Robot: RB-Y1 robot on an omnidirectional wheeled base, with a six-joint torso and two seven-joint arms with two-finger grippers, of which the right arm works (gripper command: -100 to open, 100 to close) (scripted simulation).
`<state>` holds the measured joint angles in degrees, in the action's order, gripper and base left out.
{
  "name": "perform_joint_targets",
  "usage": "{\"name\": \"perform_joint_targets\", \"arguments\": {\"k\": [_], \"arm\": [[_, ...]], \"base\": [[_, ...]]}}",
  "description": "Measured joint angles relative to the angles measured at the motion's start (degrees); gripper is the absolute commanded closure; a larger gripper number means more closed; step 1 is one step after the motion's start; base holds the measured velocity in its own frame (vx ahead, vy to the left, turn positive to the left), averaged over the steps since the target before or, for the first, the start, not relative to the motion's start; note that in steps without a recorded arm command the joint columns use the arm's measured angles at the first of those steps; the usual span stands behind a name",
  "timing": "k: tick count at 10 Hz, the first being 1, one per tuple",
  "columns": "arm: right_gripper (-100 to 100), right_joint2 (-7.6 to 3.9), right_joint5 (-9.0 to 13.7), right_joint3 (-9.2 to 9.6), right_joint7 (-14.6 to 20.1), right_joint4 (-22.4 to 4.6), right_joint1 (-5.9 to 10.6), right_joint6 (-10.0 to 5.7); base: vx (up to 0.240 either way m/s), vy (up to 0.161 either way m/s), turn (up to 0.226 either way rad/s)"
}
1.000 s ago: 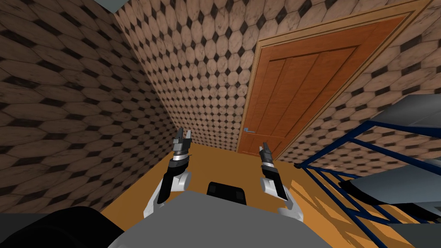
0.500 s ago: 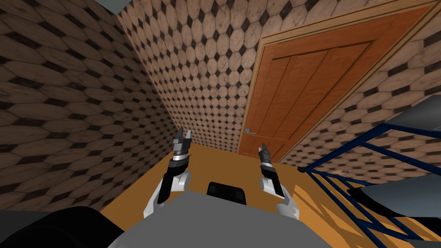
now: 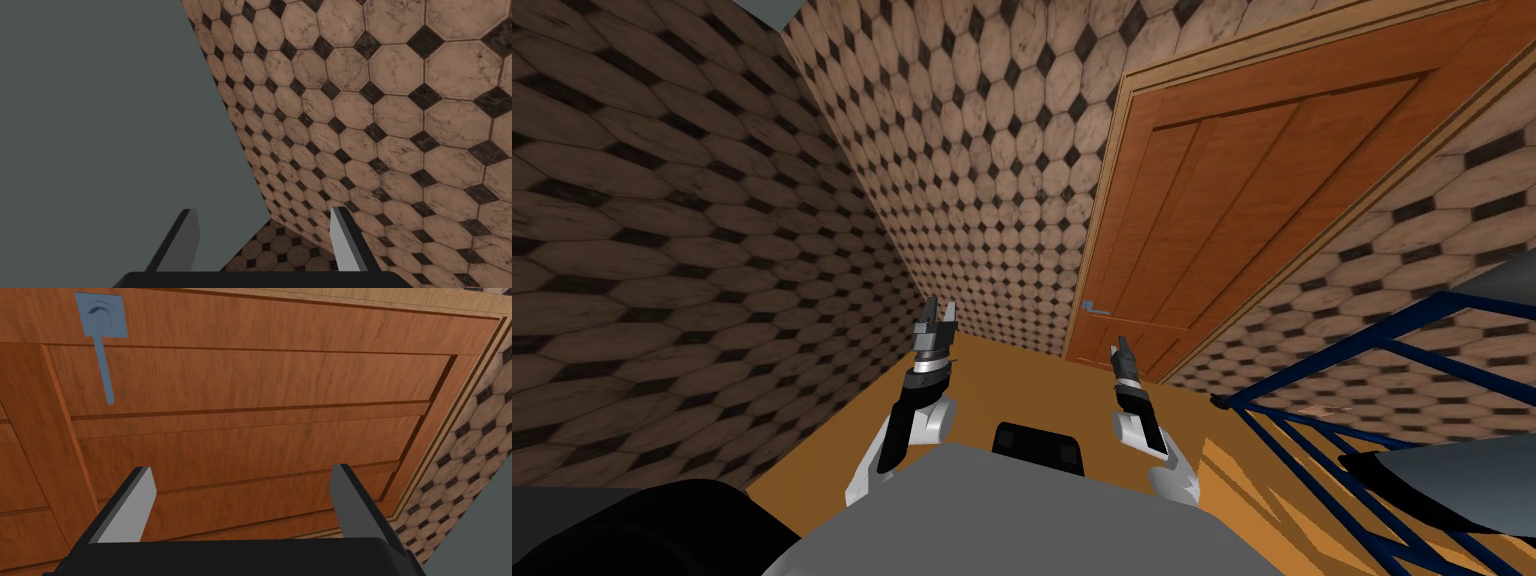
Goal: Pull the door open
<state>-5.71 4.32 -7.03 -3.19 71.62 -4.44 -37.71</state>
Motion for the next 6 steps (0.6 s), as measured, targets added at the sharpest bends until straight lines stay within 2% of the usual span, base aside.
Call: {"name": "perform_joint_targets", "arguments": {"k": [3,6], "arm": [[-100,-0.62,0.6,-0.53,0.6,-6.0,2.3,-1.76],[-100,-0.76,1.0,-0.9,0.9,-10.1,3.92,-2.4]], "base": [[0.098,-0.051,0.058],[0.06,-0.031,0.036]]}}
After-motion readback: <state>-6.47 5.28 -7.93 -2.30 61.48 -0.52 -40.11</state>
